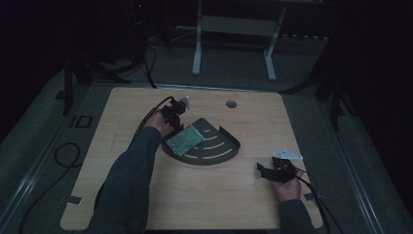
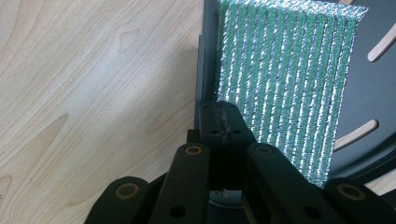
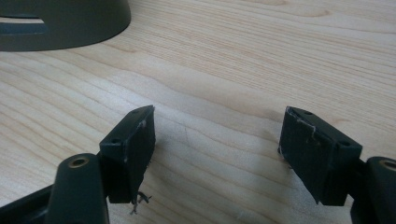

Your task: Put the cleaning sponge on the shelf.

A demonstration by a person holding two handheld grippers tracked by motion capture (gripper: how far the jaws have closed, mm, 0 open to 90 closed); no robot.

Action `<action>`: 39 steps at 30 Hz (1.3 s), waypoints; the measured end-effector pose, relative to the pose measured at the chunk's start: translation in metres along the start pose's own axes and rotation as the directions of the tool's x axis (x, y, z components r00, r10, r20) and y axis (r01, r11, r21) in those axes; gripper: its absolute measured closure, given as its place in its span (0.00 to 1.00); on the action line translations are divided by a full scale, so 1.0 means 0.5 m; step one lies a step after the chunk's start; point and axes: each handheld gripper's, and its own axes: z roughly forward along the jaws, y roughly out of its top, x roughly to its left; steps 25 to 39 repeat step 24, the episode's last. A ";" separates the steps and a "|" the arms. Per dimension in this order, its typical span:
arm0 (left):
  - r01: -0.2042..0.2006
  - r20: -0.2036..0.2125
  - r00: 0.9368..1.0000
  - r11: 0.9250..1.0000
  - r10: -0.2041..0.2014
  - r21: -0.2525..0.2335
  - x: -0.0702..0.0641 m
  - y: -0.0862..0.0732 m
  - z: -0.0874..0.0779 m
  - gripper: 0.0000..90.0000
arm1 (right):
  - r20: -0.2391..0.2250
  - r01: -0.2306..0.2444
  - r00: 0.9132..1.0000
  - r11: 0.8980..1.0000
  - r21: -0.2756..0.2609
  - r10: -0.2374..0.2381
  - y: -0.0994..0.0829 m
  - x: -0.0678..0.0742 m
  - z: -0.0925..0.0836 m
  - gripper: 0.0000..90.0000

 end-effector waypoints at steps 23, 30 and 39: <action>0.009 -0.033 0.999 0.985 -0.015 -0.173 0.018 -0.085 -0.119 0.65 | 0.000 0.000 1.000 1.000 0.000 0.000 0.000 0.000 0.000 0.29; 0.000 -0.036 0.999 0.981 -0.007 -0.196 0.014 -0.096 -0.131 0.65 | 0.000 0.000 1.000 1.000 0.000 0.000 0.000 0.000 0.000 0.29; 0.000 -0.036 0.999 0.981 -0.007 -0.196 0.014 -0.096 -0.131 0.65 | 0.000 0.000 1.000 1.000 0.000 0.000 0.000 0.000 0.000 0.29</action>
